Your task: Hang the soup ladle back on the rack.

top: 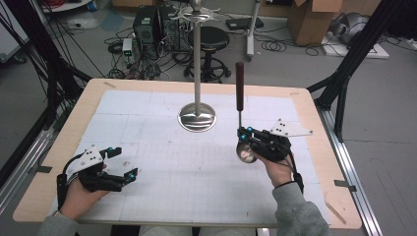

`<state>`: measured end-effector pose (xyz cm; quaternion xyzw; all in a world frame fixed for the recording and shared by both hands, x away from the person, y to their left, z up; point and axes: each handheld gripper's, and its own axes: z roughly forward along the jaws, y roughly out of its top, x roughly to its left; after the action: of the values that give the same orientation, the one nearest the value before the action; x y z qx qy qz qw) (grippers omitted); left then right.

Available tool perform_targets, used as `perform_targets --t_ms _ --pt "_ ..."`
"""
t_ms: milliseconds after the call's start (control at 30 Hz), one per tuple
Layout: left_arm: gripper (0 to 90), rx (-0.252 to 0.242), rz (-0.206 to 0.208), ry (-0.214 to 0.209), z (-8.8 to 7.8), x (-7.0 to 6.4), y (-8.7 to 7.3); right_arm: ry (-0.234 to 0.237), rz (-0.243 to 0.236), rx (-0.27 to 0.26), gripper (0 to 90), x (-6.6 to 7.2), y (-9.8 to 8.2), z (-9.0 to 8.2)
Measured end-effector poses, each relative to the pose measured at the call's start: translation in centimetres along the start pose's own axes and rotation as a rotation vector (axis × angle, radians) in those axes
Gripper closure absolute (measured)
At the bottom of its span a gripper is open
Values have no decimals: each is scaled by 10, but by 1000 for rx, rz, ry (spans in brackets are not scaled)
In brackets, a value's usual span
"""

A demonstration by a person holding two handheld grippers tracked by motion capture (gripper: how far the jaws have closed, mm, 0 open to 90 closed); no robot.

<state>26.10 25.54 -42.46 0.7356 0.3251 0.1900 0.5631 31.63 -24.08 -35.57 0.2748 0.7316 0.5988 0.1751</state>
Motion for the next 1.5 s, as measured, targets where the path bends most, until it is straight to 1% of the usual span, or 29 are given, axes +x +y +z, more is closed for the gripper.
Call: perform_targets --t_ms 167,200,300,567,667,767,967,1000,1100,1300,1500 --pt "17 1 -2 1 0 0 0 1 -4 1 846 -1 4 3" --pt "17 1 -2 1 0 0 0 -12 -1 0 846 -3 6 3" --pt "17 1 -2 1 0 0 0 -19 8 -11 846 -6 8 4" --pt "17 0 -7 0 0 0 0 -41 23 -14 846 -16 19 11" --pt "17 0 -5 -2 0 0 0 -59 11 -9 846 -19 27 14" --pt "17 -1 -6 -3 0 0 0 -63 14 -15 845 -21 30 16" --pt "18 -3 -12 0 0 0 0 -79 22 -8 846 -28 38 23" --pt "17 -4 -13 0 0 0 0 -85 20 -5 846 -29 41 26" --pt "17 -4 -14 -1 0 0 0 -90 23 0 845 -30 45 29" --pt "17 -6 -13 -4 0 0 0 -99 13 11 846 -32 56 38" --pt "17 -8 -8 -4 0 0 0 -113 13 25 846 -36 60 46"
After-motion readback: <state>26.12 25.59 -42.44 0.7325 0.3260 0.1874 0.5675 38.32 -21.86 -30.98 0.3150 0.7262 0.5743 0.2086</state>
